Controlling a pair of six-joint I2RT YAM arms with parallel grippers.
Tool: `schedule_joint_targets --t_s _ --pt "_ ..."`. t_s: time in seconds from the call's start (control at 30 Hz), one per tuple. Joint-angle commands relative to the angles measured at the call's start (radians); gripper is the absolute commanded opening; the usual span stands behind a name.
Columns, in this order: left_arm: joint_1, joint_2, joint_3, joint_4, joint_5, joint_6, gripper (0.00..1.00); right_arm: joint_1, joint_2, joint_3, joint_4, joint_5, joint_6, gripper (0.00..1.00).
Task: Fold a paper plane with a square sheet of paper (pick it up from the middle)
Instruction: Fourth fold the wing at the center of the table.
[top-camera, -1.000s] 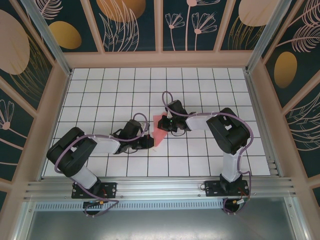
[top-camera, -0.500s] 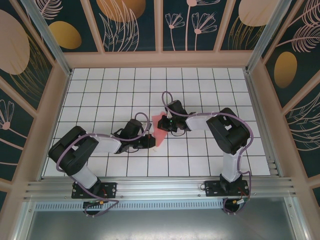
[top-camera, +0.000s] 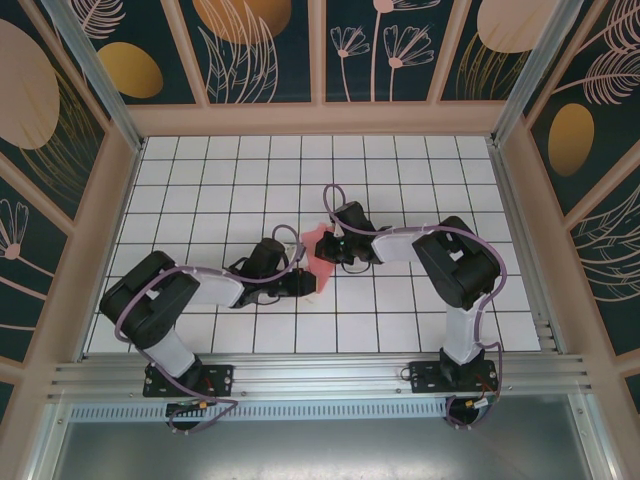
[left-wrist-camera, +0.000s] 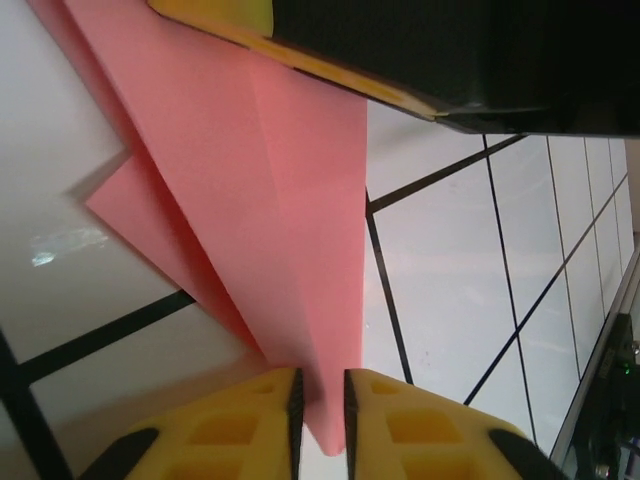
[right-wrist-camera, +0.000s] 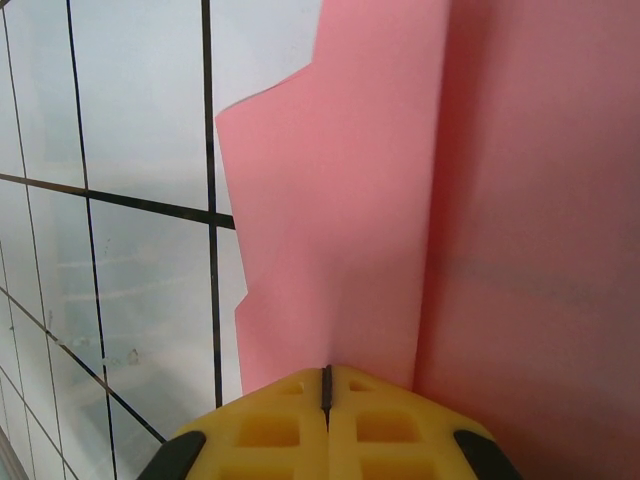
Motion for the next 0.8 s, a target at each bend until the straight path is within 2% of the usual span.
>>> schedule_joint_targets --t_s 0.0,0.07,0.17,0.33,0.43,0.57,0.77 --pt "-0.003 -0.113 -0.002 -0.091 -0.097 0.005 0.27 0.018 0.031 -0.036 -0.098 0.055 -0.032 0.05" --pt "-0.002 -0.169 0.007 -0.143 -0.164 0.007 0.27 0.018 0.031 -0.032 -0.103 0.057 -0.034 0.05" --pt "0.01 -0.187 0.05 -0.199 -0.226 0.019 0.2 0.018 0.027 -0.032 -0.106 0.057 -0.037 0.04" --pt "0.033 -0.064 0.142 -0.208 -0.18 0.038 0.07 0.018 0.026 -0.032 -0.098 0.05 -0.034 0.05" --pt "0.04 0.003 0.179 -0.204 -0.168 0.034 0.04 0.018 0.023 -0.032 -0.097 0.046 -0.033 0.05" --pt "0.047 0.047 0.196 -0.187 -0.16 0.034 0.0 0.018 0.023 -0.03 -0.098 0.048 -0.033 0.05" --pt "0.05 0.116 0.201 -0.149 -0.114 0.039 0.0 0.018 0.02 -0.03 -0.1 0.045 -0.033 0.05"
